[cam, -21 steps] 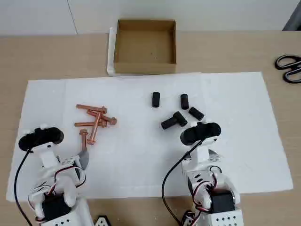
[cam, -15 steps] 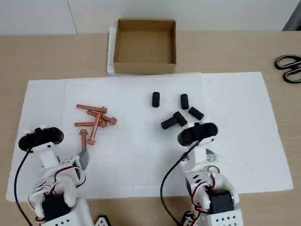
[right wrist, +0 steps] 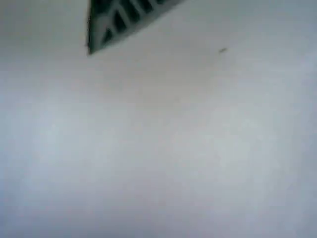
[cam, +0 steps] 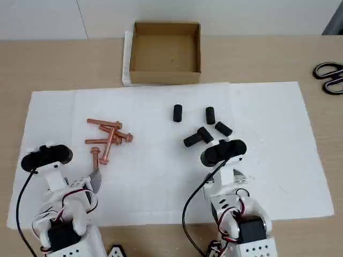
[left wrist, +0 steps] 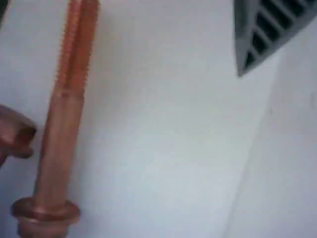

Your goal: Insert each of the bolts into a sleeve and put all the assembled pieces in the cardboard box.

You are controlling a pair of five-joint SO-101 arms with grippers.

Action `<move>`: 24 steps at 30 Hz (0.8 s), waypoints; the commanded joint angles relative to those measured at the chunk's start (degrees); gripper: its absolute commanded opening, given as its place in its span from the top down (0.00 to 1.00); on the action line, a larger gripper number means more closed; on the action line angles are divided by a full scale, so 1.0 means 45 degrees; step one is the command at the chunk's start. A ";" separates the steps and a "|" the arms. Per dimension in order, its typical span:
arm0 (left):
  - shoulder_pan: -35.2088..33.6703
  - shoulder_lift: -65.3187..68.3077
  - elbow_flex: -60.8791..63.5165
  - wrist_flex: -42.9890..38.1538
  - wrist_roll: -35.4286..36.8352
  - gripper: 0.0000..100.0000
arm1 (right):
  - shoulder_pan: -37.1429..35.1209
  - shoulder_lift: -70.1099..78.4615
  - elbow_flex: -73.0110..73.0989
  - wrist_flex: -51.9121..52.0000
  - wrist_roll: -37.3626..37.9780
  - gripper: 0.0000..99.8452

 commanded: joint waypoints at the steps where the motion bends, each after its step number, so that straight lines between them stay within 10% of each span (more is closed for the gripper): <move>1: 0.0078 -0.0117 -0.0068 -0.0274 -0.0059 0.70 | -0.0029 -0.0068 -0.0117 -0.0225 0.0098 0.78; 24: 0.0625 -0.0117 -0.0010 -0.1289 -0.0137 0.70 | 0.0107 -0.0068 0.0039 -0.0869 0.0117 0.78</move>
